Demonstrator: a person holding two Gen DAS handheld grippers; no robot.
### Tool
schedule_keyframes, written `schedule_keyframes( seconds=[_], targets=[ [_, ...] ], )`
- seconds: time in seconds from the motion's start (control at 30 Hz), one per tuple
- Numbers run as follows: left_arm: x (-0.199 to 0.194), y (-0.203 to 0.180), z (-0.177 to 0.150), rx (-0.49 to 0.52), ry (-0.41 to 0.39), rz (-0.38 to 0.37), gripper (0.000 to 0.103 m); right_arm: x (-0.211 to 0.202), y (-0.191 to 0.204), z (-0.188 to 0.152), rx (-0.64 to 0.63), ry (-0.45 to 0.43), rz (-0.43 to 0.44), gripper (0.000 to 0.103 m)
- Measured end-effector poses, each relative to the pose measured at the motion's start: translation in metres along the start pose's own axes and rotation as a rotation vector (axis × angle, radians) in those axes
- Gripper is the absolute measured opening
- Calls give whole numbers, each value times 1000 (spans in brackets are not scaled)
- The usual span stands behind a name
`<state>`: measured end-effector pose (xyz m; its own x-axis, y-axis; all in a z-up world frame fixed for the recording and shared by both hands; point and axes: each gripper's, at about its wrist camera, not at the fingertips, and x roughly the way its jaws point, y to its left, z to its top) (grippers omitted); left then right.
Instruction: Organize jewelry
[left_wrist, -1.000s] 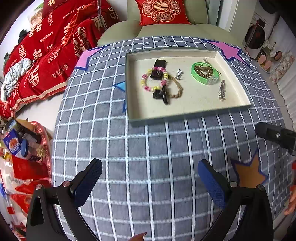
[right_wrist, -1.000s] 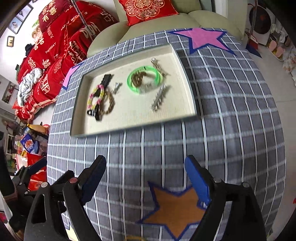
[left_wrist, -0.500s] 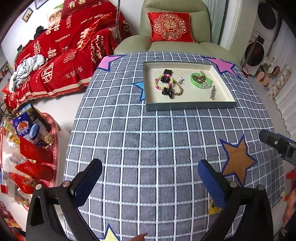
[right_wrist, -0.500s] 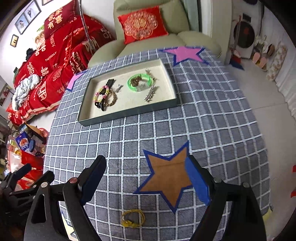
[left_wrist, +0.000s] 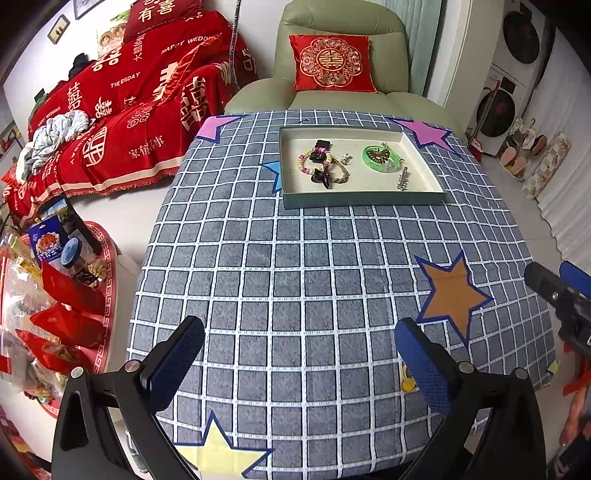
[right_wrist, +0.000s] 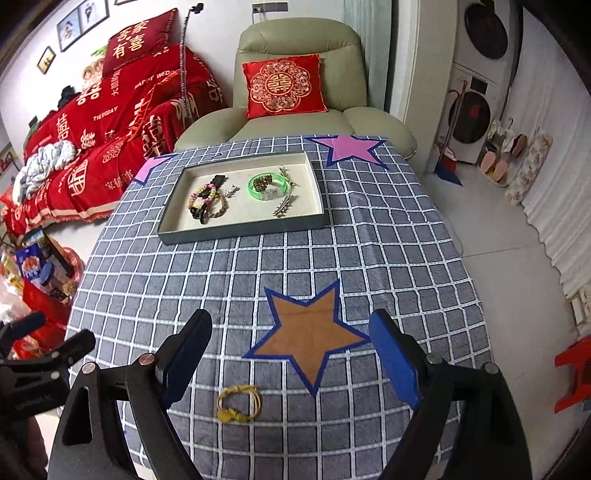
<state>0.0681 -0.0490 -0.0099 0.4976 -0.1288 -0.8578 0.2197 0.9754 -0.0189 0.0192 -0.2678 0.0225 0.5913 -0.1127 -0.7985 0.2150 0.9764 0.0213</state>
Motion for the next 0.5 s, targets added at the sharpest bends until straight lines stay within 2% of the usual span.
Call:
schedule_keyframes(
  seconds=[0.27,0.5],
  targets=[
    [-14,1,-4,1,-20,13,103,-15,9,-12,-38,-3,-27,89],
    [-21,-2,-2,11,-38,13,103,-20,13,-8,-47,-13,-38,89]
  ],
)
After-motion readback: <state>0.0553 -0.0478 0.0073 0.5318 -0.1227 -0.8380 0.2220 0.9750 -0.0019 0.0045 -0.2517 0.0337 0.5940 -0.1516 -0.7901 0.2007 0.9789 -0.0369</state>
